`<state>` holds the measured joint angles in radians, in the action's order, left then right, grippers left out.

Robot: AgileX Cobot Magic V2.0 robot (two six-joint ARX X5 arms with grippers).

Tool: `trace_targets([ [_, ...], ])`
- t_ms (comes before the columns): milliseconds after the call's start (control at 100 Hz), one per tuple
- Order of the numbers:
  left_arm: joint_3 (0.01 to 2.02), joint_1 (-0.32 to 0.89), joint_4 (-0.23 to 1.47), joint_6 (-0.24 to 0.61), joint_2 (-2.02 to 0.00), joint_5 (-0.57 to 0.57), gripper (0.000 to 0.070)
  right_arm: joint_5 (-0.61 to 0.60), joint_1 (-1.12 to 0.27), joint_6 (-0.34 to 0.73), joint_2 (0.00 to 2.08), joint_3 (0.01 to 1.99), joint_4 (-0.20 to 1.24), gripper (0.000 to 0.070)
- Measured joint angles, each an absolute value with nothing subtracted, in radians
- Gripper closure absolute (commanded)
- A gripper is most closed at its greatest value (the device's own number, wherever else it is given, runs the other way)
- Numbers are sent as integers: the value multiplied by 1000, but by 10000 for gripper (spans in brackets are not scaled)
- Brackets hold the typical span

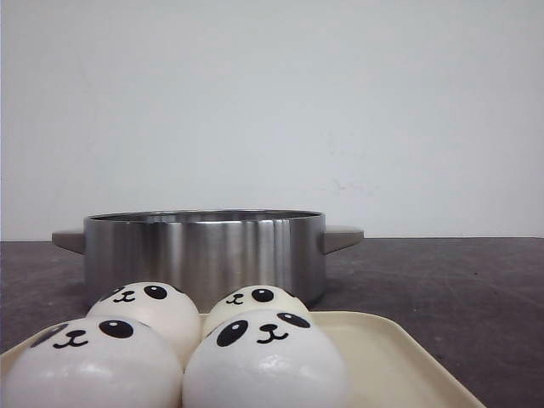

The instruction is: Steam buns

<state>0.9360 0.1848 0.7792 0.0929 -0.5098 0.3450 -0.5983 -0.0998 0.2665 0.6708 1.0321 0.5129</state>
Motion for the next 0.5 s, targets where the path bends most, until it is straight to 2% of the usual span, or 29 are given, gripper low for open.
trace_targets([
  [110,936,209,777,79,-513,345,180,-539,-207,266,773,1059,522,0],
  [380,936,224,776,70,-519,318,181,-206,-617,299,1045,1098,725,0],
  [500,936,234,776,70,-519,313,182,-187,-737,365,1185,1097,778,0],
])
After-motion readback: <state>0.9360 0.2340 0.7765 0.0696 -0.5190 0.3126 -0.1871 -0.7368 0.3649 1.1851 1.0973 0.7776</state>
